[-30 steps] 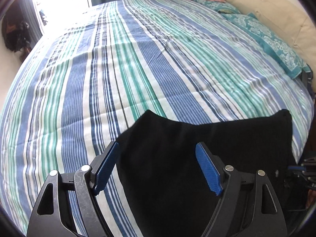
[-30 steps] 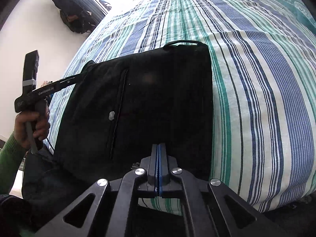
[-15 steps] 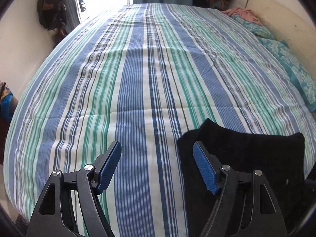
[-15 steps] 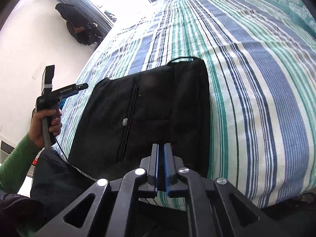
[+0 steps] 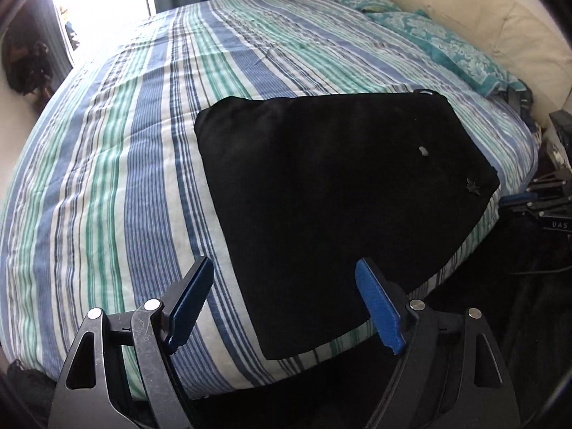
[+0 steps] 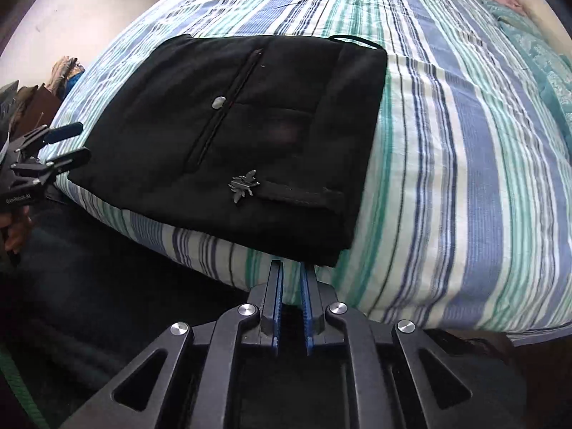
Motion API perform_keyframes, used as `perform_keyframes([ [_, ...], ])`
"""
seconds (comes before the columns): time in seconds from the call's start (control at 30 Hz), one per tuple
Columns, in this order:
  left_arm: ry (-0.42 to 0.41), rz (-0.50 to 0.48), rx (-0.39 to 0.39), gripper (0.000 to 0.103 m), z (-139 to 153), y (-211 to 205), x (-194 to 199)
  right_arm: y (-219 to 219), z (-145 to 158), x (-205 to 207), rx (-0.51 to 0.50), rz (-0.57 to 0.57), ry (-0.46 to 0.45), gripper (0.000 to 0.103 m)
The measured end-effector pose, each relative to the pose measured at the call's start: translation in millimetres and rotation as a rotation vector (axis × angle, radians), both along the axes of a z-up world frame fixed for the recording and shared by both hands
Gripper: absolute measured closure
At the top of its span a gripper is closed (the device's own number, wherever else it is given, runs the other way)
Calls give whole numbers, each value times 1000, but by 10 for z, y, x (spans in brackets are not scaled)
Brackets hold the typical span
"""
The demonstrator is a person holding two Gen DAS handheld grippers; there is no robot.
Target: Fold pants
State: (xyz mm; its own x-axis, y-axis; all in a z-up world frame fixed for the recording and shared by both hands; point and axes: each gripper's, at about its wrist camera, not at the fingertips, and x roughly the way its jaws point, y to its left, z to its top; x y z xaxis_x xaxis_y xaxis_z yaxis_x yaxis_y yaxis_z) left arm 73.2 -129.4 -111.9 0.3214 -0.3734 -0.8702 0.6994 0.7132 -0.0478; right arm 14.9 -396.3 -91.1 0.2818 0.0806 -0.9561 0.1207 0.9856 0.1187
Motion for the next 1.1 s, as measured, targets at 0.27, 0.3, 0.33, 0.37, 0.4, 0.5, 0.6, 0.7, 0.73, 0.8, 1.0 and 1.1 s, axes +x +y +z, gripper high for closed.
perform_keyframes([
  [0.27, 77, 133, -72, 20, 66, 332, 419, -363, 339, -234, 105, -211, -191, 18],
  [0.3, 85, 144, -80, 20, 71, 360, 464, -391, 360, -220, 135, -219, -212, 18],
  [0.33, 89, 155, -84, 19, 73, 386, 504, -423, 364, -199, 173, -227, -228, 18],
  [0.37, 94, 162, -86, 19, 71, 402, 542, -463, 357, -140, 209, -238, -242, 18],
  [0.4, 102, 169, -86, 19, 62, 410, 577, -510, 343, -80, 238, -254, -257, 18],
  [0.5, 160, 188, -106, 19, 8, 447, 681, -635, 267, 61, 321, -310, -283, 18],
  [0.6, 238, 202, -136, 19, -83, 472, 749, -769, 227, 123, 382, -339, -306, 18],
  [0.7, 329, 202, -179, 19, -186, 465, 788, -916, 127, 179, 453, -362, -298, 18],
  [0.73, 363, 201, -204, 19, -216, 460, 801, -983, 75, 194, 483, -381, -289, 18],
  [0.8, 431, 201, -257, 19, -278, 456, 833, -1126, -33, 211, 553, -422, -271, 18],
  [1.0, 540, 206, -346, 19, -415, 381, 959, -1341, -307, 365, 691, -412, -185, 17],
  [1.1, 588, 191, -359, 19, -502, 281, 988, -1305, -441, 491, 667, -368, -125, 17],
])
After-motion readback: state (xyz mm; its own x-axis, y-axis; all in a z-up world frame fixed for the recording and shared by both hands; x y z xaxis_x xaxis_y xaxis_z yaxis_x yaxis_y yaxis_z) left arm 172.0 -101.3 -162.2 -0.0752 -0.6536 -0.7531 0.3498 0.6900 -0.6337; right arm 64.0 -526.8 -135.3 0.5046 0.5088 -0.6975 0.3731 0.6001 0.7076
